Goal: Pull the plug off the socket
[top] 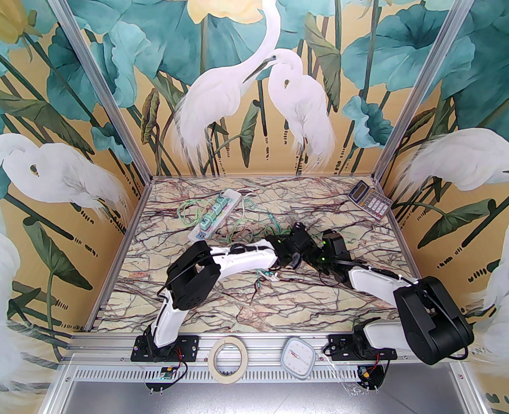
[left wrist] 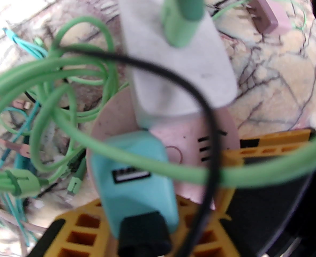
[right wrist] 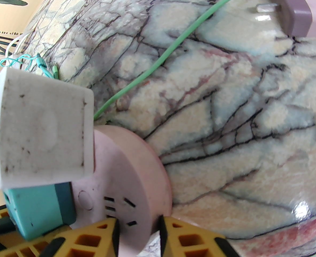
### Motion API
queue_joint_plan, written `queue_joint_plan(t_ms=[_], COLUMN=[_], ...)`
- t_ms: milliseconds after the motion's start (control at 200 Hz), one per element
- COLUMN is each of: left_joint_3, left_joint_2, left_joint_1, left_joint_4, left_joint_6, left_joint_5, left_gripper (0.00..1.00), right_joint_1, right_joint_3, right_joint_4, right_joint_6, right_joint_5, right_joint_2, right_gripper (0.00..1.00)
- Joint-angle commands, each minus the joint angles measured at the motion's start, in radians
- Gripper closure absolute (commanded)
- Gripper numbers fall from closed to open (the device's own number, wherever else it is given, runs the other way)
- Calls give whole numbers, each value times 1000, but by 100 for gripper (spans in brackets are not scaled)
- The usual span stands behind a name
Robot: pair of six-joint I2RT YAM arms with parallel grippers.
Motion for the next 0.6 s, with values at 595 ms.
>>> queue_joint_plan(t_ms=[595], left_joint_3=[130], left_joint_2=[3], left_joint_1=[-86], left_joint_4=[-30], left_joint_6=[58], left_joint_5=[-6], left_gripper=[73], right_joint_1=[18], right_joint_3=[-36], right_joint_4=[-156], right_joint_6=[-11], right_joint_5=[48], right_joint_2=[72], right_gripper=[67])
